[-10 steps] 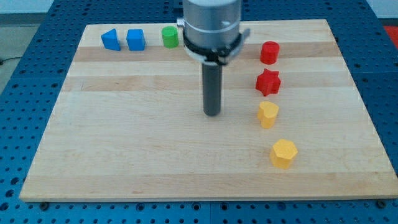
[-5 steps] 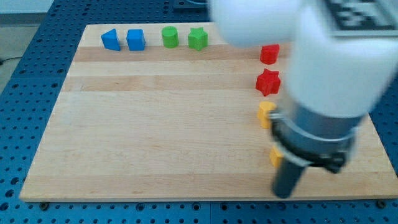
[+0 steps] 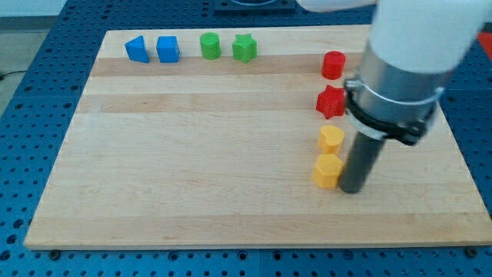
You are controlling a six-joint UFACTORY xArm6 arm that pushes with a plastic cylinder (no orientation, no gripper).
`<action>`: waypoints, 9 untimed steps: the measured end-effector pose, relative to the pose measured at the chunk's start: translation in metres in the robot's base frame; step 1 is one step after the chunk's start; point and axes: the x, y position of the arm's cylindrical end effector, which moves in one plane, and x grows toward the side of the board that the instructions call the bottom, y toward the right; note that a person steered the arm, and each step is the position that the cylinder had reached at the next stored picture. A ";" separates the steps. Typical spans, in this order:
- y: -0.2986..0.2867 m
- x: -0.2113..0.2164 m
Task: Move yellow hexagon to the center of the board
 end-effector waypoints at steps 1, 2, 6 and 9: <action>-0.032 -0.008; -0.060 -0.016; -0.099 -0.159; -0.209 -0.262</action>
